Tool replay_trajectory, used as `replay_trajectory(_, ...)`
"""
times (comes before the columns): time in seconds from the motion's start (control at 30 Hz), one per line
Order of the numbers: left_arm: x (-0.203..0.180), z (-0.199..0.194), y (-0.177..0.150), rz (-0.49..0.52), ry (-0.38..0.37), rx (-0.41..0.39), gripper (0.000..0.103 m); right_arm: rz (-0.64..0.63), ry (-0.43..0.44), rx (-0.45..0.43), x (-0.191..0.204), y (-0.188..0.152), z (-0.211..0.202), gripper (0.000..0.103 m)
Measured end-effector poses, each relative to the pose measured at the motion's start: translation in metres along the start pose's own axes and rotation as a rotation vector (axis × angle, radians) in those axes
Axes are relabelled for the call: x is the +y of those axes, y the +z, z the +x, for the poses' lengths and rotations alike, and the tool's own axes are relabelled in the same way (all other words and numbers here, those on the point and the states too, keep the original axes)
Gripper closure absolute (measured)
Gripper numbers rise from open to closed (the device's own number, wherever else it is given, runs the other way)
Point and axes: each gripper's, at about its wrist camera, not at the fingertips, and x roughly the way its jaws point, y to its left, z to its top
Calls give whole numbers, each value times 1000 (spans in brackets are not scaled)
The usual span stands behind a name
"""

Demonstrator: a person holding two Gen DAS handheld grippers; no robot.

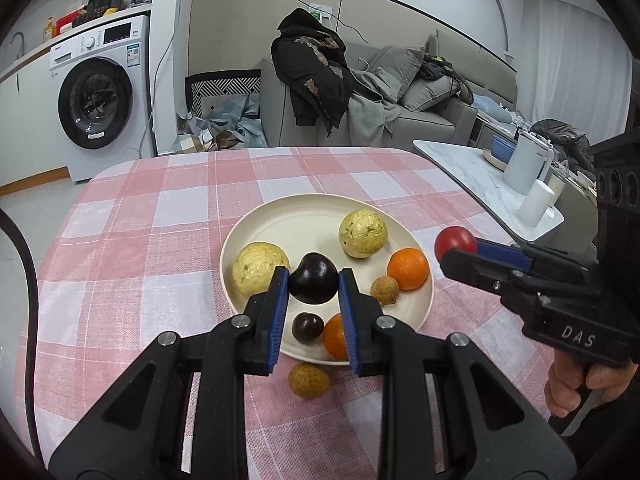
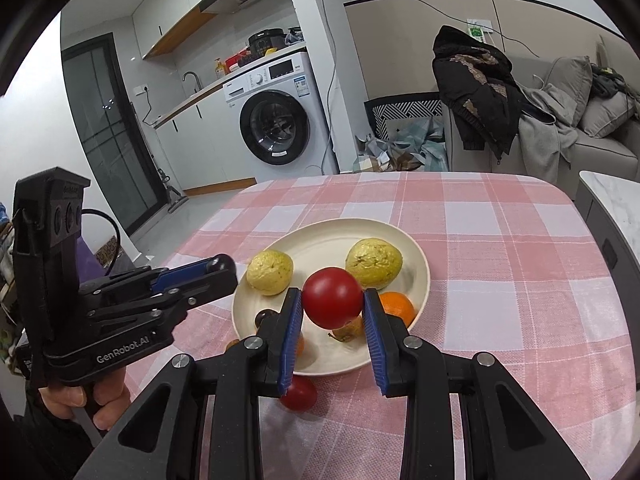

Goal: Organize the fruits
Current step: 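Carry the tomato and plum onto the cream plate and open both tools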

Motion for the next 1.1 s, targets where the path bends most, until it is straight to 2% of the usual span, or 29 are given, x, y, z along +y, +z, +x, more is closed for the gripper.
replay_trajectory(0.33, -6, 32, -5, 28, 14, 41, 81, 7, 10, 40, 2, -6, 24, 72)
replay_trajectory(0.57, -3, 41, -8, 20, 14, 43, 81, -1, 9, 67, 5, -11, 37, 72)
replay_trajectory(0.87, 2, 47, -8, 2, 21, 59, 81, -14, -7, 59, 9, -11, 42, 71)
replay_trajectory(0.93, 3, 46, -8, -4, 28, 61, 81, -18, -10, 50, 9, -10, 40, 66)
replay_trajectory(0.97, 4, 44, -8, -7, 31, 57, 80, -19, -11, 44, 9, -10, 37, 59)
replay_trajectory(1.03, 6, 37, -8, -3, 41, 47, 79, -17, -17, 20, 7, -9, 29, 54)
replay_trajectory(1.1, 6, 28, -9, 11, 56, 36, 70, -10, -44, 1, 4, -8, 20, 47)
